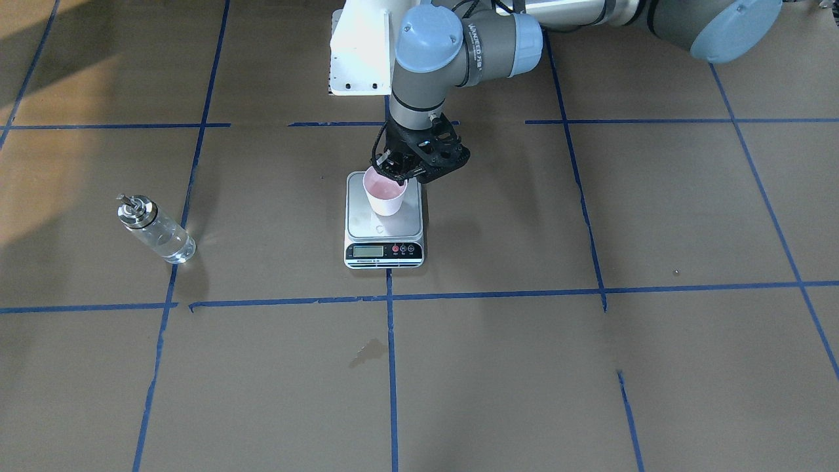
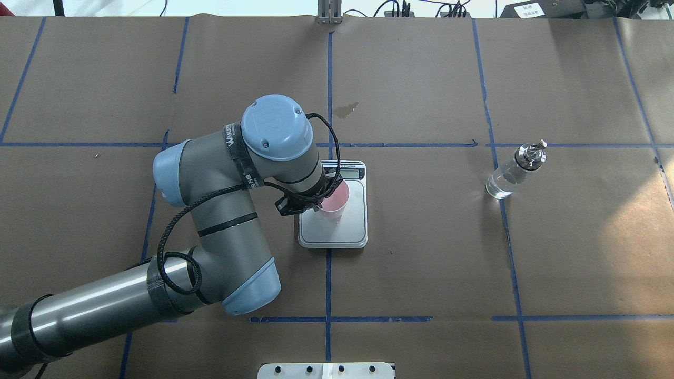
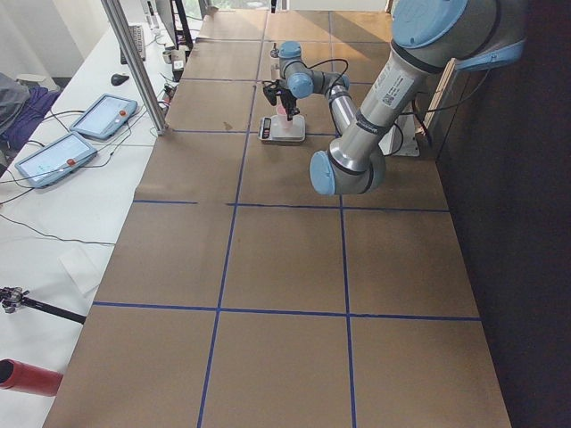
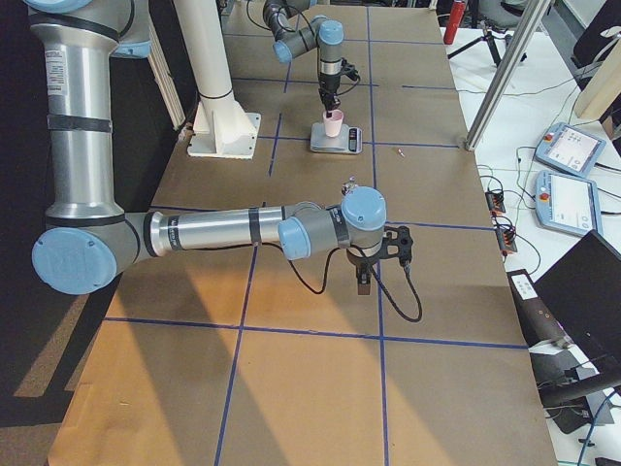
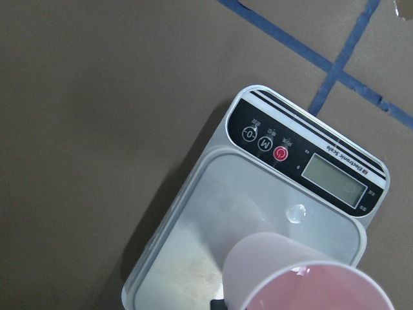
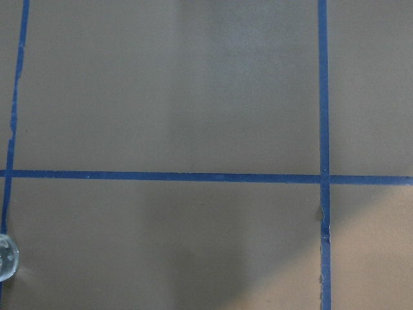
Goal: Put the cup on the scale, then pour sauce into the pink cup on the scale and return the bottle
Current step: 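Carry the pink cup with the left gripper onto the scale and release, then withdraw the left arm while the right gripper reaches toward the glass bottle, then close the right gripper around the glass sauce bottle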
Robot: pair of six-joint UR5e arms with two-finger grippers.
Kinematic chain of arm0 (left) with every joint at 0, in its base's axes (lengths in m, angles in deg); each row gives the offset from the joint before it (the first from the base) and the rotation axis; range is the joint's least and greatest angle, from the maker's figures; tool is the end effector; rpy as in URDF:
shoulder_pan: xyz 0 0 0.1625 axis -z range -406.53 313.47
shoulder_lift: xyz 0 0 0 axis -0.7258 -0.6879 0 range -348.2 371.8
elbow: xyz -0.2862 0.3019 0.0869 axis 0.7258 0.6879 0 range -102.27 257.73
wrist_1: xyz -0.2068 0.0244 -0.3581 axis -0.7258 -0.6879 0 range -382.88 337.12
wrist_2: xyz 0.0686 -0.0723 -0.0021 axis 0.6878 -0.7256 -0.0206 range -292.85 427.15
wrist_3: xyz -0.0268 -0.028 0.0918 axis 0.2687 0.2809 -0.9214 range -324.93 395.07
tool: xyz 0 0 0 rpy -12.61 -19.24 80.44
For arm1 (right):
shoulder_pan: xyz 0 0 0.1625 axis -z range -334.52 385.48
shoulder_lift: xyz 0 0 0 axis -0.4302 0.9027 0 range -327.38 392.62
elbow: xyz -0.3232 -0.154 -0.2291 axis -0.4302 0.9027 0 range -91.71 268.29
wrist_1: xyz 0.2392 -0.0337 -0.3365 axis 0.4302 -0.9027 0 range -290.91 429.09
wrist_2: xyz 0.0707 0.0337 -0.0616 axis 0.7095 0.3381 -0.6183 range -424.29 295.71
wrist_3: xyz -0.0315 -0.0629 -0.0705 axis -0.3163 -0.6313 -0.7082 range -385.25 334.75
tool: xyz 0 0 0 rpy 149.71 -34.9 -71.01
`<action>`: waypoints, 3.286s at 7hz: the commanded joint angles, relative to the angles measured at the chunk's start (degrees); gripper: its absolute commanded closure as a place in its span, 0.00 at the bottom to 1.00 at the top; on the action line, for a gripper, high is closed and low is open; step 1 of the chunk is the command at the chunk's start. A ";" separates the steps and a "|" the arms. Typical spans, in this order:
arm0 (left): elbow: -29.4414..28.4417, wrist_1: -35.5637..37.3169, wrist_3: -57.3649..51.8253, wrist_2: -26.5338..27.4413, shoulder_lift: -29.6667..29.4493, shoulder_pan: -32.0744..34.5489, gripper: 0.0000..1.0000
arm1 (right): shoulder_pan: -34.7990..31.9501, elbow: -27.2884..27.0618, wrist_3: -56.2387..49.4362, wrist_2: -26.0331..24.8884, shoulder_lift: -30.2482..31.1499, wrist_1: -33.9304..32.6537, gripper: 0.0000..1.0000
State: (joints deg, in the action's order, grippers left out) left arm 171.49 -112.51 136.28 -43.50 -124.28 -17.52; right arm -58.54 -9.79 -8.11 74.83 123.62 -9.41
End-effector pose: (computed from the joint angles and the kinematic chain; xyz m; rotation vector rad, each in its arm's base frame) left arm 0.5599 -0.4228 0.1424 -0.2036 0.9048 -0.4963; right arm 0.0059 -0.5003 0.5692 0.1275 -0.8926 0.0427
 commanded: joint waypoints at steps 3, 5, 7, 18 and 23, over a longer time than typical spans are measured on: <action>10.02 3.30 -5.58 -0.52 2.66 1.04 0.00 | 1.30 -9.88 3.41 0.45 -0.39 -9.40 0.00; 14.41 8.22 -16.96 -8.57 4.14 10.22 0.00 | 8.92 -25.35 17.66 -0.43 0.05 -18.77 0.00; 18.64 14.97 -36.16 -10.98 7.22 19.29 0.00 | 24.53 -34.78 38.83 -12.74 -0.21 -17.92 0.00; 13.03 4.20 -109.04 -3.43 33.86 46.84 0.00 | 64.60 -14.19 59.16 -89.36 3.84 17.59 0.00; 12.94 4.29 -108.78 -3.51 33.51 46.93 0.00 | 64.25 -6.17 55.47 -92.28 -2.05 17.77 0.00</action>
State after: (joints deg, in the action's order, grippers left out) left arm 184.44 -108.23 27.40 -46.94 -90.66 29.40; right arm 6.03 -16.69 48.94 -17.05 122.29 8.34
